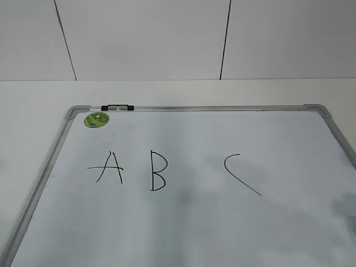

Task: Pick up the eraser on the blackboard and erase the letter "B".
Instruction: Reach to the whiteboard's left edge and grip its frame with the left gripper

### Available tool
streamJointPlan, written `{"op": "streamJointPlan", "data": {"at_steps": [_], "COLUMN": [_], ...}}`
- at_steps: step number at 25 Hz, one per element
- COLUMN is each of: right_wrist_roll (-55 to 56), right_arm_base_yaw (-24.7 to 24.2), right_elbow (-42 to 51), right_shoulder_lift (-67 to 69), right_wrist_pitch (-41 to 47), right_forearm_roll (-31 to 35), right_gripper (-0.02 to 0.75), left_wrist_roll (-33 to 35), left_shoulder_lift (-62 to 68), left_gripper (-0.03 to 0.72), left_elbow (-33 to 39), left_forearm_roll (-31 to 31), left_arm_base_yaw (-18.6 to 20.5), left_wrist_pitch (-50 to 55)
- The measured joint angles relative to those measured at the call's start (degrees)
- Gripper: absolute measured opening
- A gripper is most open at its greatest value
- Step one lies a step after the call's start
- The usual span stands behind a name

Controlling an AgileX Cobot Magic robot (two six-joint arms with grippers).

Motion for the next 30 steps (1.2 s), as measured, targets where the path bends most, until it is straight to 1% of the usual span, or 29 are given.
{"op": "streamJointPlan", "data": {"at_steps": [5, 11, 20, 24, 30], "right_wrist_roll": [0.0, 0.0, -0.24, -0.24, -0.28], "right_arm_base_yaw": [0.0, 0.0, 0.0, 0.0, 0.0], "right_elbow": [0.0, 0.0, 0.0, 0.0, 0.0], "right_shoulder_lift": [3.6, 10.13, 13.11, 13.11, 13.11], "right_wrist_pitch": [-0.11, -0.34, -0.56, -0.56, -0.64], "right_forearm_roll": [-4.71, -4.35, -3.03, -2.83, -2.58], "right_gripper": [0.549, 0.549, 0.549, 0.549, 0.549], "left_wrist_roll": [-1.22, -2.1, -1.73, -1.73, -1.73], "left_shoulder_lift": [11.06, 24.53, 49.75, 58.52, 69.92], "left_gripper": [0.246, 0.246, 0.246, 0.246, 0.246], "left_elbow": [-0.24, -1.62, -12.1, -16.6, -23.58], "left_forearm_roll": [-2.8, -4.07, -2.7, -2.49, -1.95], "left_arm_base_yaw": [0.0, 0.0, 0.0, -0.15, -3.49], "left_wrist_pitch": [-0.82, -5.17, -9.51, -12.63, -17.32]}}
